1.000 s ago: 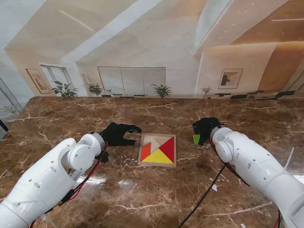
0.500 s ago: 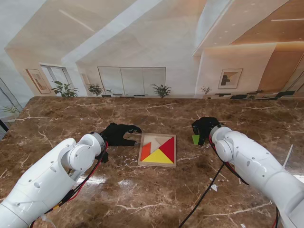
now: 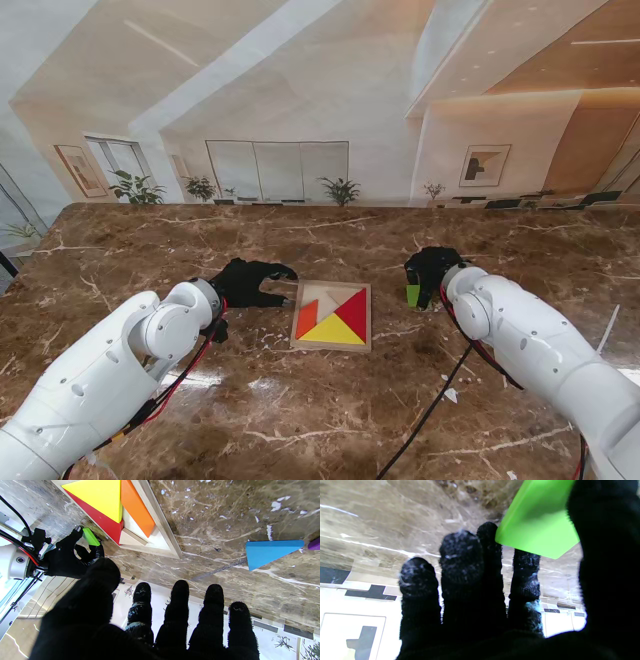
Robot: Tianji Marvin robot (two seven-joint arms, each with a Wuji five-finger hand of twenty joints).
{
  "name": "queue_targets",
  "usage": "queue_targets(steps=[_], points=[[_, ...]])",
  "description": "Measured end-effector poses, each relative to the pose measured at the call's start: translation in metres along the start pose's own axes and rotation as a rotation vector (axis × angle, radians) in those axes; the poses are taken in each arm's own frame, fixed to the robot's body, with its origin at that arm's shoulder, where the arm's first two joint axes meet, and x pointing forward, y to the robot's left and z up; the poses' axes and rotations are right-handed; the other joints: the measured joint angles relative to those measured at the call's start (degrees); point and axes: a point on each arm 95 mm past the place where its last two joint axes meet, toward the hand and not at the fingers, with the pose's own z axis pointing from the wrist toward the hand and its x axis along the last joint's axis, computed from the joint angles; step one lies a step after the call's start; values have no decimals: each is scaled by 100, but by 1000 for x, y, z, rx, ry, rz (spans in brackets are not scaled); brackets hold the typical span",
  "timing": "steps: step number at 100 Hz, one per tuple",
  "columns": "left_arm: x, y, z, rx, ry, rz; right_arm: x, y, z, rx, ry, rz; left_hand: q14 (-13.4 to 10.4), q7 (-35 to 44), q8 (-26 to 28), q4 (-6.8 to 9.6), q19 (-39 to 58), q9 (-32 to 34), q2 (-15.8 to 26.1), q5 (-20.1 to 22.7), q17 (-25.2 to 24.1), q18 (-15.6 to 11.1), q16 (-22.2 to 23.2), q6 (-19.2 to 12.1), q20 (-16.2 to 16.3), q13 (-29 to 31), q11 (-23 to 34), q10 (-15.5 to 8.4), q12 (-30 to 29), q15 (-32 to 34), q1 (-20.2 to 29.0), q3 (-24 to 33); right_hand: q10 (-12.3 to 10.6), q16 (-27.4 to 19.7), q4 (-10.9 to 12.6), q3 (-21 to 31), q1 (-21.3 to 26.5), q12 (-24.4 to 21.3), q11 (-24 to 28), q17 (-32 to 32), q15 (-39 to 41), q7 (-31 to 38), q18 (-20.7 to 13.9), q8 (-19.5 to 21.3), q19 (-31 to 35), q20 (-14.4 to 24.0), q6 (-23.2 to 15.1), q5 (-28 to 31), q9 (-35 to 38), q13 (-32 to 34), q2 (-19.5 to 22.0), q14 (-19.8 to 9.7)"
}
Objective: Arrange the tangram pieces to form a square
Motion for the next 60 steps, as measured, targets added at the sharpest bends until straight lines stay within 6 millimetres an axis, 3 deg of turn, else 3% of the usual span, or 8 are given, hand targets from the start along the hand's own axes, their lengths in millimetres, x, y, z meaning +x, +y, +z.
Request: queue_targets(steps=[8, 24, 40, 49, 52, 55, 60], points=[[0, 0, 0, 0, 0, 0, 0, 0, 0, -2, 2, 5, 0, 0, 0, 0, -8, 0, 0, 1, 0, 0, 0, 0, 1, 0, -2, 0, 0, 0, 0, 0, 20, 36, 0, -1, 0, 18, 0, 2, 27, -88, 0, -31, 2, -3, 3, 110, 61, 1, 0, 17], [0, 0, 0, 0, -1, 0, -1, -1, 0, -6, 6, 13, 0, 0, 0, 1, -17, 0, 0, 3, 0, 0, 0, 0, 2, 0, -27, 0, 0, 0, 0, -1, 40, 51, -1, -92, 0, 158, 5, 2, 100, 106, -6, -629, 41, -4, 33, 283, 169, 8, -2, 62], [0, 0, 0, 0, -1, -1, -1, -1, 1, -5, 9, 15, 0, 0, 0, 1, -19, 0, 0, 3, 0, 0, 0, 0, 28, 0, -28, 0, 0, 0, 0, -3, 44, 51, -64, -98, 0, 365, 76, -71, 116, 117, -7, -620, 64, -5, 37, 350, 185, 10, -4, 71], [-1, 0, 0, -1, -1, -1, 0, 0, 1, 2, 19, 5, 0, 0, 0, 0, -19, 0, 0, 3, 0, 0, 0, 0, 105, 0, -29, 0, 0, 0, 0, -49, 44, 51, -65, -98, -4, 649, 330, -273, 243, 171, -48, -359, 65, 33, 37, 350, 120, -13, 35, 71], [-1, 0, 0, -1, -1, -1, 0, 1, 1, 5, 22, 0, 0, 0, 0, 1, -19, 0, 0, 3, -1, 0, 0, 0, 107, 0, -29, 0, 0, 0, 0, -50, -23, 51, -44, -35, -2, 832, 562, -329, 290, 260, -69, -202, 65, 45, 37, 475, 102, -42, 266, 66], [-1, 0, 0, -1, -1, -1, 1, 1, 0, 11, 25, -4, 0, 0, 0, 1, -19, 0, 0, 3, 0, 0, 0, 0, 107, 0, -30, 0, 0, 0, 0, -50, -271, 51, 318, 402, 296, 832, 738, -407, 315, 399, -82, -179, 65, 57, -60, 564, 102, -200, 878, -5], [-1, 0, 0, -1, -1, -2, 1, -1, -1, 26, 29, -7, 0, 0, 0, 1, -21, 0, 0, 3, 0, 0, 0, 0, 107, 0, -31, 0, 0, 0, 0, -51, -320, 51, 389, 582, 316, 853, 860, -492, 331, 447, -97, -99, 65, 69, -65, 596, 63, -305, 1055, -42]])
